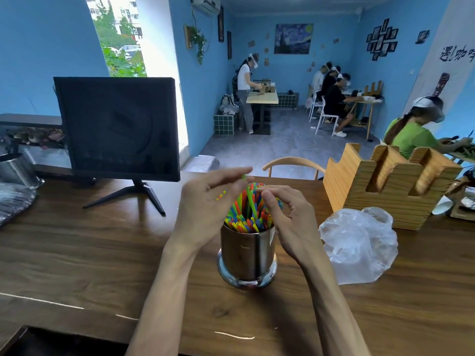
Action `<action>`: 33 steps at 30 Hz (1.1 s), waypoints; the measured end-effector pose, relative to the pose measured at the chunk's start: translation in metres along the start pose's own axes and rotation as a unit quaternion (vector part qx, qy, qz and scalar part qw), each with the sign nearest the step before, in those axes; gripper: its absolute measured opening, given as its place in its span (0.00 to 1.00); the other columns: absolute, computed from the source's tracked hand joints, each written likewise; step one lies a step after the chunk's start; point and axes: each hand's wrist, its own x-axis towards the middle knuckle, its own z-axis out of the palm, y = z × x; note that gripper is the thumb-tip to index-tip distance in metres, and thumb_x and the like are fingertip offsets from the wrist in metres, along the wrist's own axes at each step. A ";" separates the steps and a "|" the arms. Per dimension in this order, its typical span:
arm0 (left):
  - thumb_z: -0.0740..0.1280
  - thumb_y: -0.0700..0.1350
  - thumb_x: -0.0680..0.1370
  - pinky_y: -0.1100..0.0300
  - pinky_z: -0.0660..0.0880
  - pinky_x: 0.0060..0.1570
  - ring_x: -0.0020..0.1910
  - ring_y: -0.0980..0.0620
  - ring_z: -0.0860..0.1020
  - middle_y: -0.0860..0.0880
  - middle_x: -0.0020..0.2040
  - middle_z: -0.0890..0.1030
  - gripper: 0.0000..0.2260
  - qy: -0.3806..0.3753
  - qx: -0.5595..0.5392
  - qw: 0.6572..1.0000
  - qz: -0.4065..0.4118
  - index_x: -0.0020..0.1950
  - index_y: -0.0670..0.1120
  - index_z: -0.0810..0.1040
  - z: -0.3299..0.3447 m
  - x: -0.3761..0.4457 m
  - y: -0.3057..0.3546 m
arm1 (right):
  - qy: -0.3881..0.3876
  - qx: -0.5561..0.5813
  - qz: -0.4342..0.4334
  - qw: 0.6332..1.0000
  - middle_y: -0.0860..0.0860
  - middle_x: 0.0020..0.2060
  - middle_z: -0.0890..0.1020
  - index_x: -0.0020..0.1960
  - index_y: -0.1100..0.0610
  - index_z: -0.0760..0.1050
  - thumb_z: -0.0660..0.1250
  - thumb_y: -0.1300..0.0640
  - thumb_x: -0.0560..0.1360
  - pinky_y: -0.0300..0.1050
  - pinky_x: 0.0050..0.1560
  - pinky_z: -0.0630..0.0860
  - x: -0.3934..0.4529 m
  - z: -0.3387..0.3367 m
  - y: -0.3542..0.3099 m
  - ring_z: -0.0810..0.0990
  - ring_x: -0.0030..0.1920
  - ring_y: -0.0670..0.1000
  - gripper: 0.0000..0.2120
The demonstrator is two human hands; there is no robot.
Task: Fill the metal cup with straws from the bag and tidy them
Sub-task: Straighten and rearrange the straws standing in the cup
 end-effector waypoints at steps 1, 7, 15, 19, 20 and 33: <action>0.72 0.40 0.79 0.66 0.79 0.55 0.54 0.56 0.85 0.55 0.51 0.88 0.11 0.024 -0.039 0.999 0.015 0.58 0.53 0.85 0.000 0.008 0.007 | -0.001 0.012 -0.008 1.000 0.37 0.55 0.83 0.58 0.46 0.84 0.64 0.46 0.83 0.45 0.65 0.73 0.000 0.000 -0.002 0.76 0.63 0.43 0.11; 0.71 0.40 0.80 0.56 0.81 0.53 0.53 0.49 0.86 0.49 0.50 0.88 0.08 0.181 -0.172 0.966 0.075 0.57 0.50 0.83 -0.004 0.044 0.025 | -0.034 0.113 0.004 0.993 0.41 0.50 0.86 0.58 0.37 0.80 0.64 0.45 0.82 0.49 0.61 0.77 0.002 0.002 -0.005 0.82 0.59 0.45 0.08; 0.80 0.50 0.70 0.68 0.77 0.44 0.43 0.58 0.84 0.52 0.43 0.88 0.05 0.149 -0.114 0.981 -0.046 0.45 0.56 0.87 -0.017 0.021 -0.020 | 0.126 0.473 0.119 0.864 0.52 0.33 0.84 0.38 0.53 0.83 0.72 0.55 0.71 0.34 0.33 0.76 0.029 -0.036 -0.012 0.84 0.33 0.48 0.04; 0.79 0.51 0.70 0.64 0.78 0.49 0.47 0.59 0.84 0.57 0.44 0.87 0.05 0.033 0.000 0.994 -0.108 0.42 0.61 0.87 -0.012 -0.001 -0.042 | 0.165 0.440 0.068 0.880 0.45 0.36 0.84 0.38 0.50 0.85 0.71 0.52 0.72 0.39 0.43 0.78 0.052 -0.045 -0.027 0.81 0.36 0.44 0.06; 0.79 0.51 0.71 0.65 0.78 0.51 0.50 0.60 0.84 0.59 0.46 0.87 0.05 -0.001 0.038 0.994 -0.103 0.43 0.62 0.87 -0.012 -0.004 -0.045 | 0.166 0.413 0.045 0.894 0.45 0.39 0.85 0.43 0.50 0.85 0.71 0.52 0.73 0.41 0.45 0.80 0.057 -0.044 -0.032 0.83 0.37 0.45 0.05; 0.82 0.54 0.67 0.62 0.70 0.63 0.63 0.60 0.74 0.65 0.57 0.77 0.11 -0.173 0.220 0.957 -0.074 0.46 0.65 0.85 -0.029 -0.012 -0.036 | 0.013 0.009 -0.073 0.997 0.45 0.40 0.85 0.48 0.52 0.80 0.75 0.55 0.77 0.49 0.47 0.81 0.048 0.008 -0.015 0.84 0.42 0.43 0.04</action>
